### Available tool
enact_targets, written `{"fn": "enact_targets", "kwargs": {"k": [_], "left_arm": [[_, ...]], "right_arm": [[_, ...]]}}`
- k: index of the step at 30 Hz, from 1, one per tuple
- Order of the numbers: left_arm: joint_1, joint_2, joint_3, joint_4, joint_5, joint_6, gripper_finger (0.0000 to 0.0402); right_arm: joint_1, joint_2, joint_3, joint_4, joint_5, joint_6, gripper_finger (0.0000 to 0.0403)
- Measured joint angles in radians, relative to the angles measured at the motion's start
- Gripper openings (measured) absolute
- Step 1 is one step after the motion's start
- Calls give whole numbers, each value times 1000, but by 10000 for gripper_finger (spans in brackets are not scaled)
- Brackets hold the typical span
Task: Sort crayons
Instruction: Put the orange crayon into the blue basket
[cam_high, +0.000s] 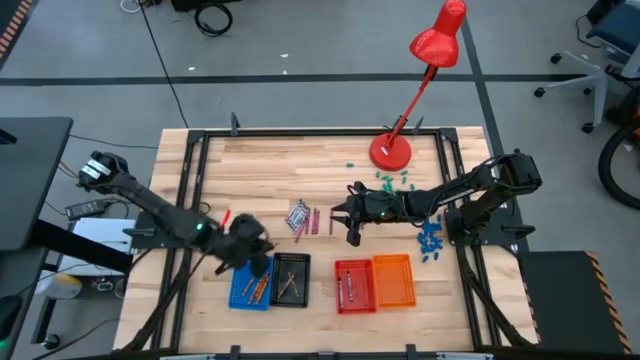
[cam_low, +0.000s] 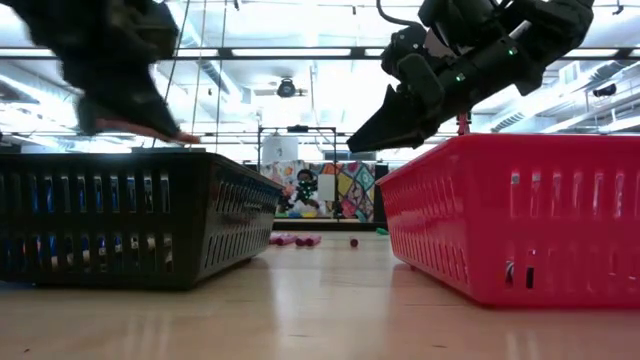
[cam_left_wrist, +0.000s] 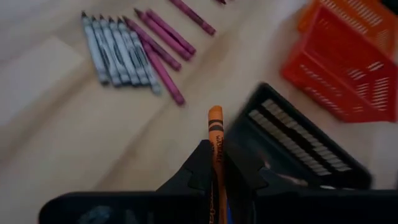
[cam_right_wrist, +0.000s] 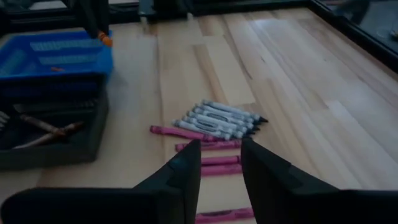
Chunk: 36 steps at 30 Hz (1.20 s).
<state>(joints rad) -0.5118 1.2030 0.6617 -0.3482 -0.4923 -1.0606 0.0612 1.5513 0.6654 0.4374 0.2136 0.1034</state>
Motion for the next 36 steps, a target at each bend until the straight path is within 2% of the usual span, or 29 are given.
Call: {"fn": "enact_targets", "kwargs": {"k": [10,19,25,30,36], "left_arm": [[-292,42,1,-22,-233,-453,32],[-381,169,2,-11,-220,-704,32],[-408,230,7,-11,-194,-807,32],[-408,251,23,-8,-192,-793,34],[-408,251,23,-38,-178,-790,80]], "right_arm": [[0,0,0,35,-92,-81,119],[1,0,0,39,-168,-112,119],[2,0,0,37,-182,-118,119],[2,0,0,34,-182,-126,119],[2,0,0,34,-182,-129,119]]}}
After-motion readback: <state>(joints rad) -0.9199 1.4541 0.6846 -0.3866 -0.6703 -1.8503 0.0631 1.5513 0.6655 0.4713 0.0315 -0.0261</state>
